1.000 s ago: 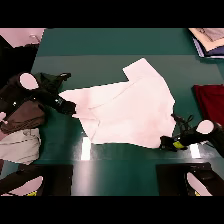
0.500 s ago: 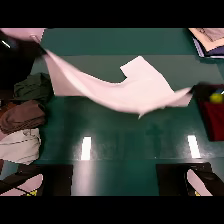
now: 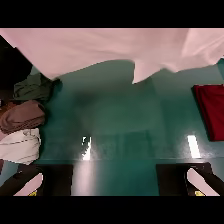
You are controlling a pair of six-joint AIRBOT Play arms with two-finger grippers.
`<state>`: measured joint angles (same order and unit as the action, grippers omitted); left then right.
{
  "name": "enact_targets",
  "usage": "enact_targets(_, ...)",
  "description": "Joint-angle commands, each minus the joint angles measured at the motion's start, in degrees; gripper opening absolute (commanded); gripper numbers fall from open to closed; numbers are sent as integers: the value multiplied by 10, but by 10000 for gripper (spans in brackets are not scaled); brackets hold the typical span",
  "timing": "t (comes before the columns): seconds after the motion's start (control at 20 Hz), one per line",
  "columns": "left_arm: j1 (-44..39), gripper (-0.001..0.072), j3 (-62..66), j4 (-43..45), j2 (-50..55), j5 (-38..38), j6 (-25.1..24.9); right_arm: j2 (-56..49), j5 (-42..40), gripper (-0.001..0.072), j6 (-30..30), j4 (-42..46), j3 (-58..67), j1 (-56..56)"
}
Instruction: Fold the shirts.
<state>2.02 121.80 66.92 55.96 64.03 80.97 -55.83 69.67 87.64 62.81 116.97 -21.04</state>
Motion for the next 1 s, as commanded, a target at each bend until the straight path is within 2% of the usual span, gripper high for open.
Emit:
enact_targets(0.0, 2, 23, 3, 2, -67, -87, 1, 39, -60, 19, -18, 2, 46, -33)
enact_targets(0.15, 2, 23, 3, 2, -103, -93, 1, 113, -113, 19, -42, 2, -28, -68)
enact_targets(0.3, 2, 23, 2, 6, -106, -60, 1, 126, -89, 18, -47, 1, -27, -97)
enact_targets(0.5, 2, 23, -103, 6, -88, 1, 17, 29, 66, 18, -45, -37, 57, -96)
enact_targets(0.7, 2, 23, -243, 0, -9, 75, 16, -66, 161, 18, -32, -50, -45, -28)
enact_targets(0.85, 2, 24, -330, -5, 83, 103, 16, -151, 217, 18, -10, 52, -120, 55)
enact_targets(0.95, 2, 24, -371, -23, 154, 89, 7, -212, 216, 19, -6, 95, -156, 98)
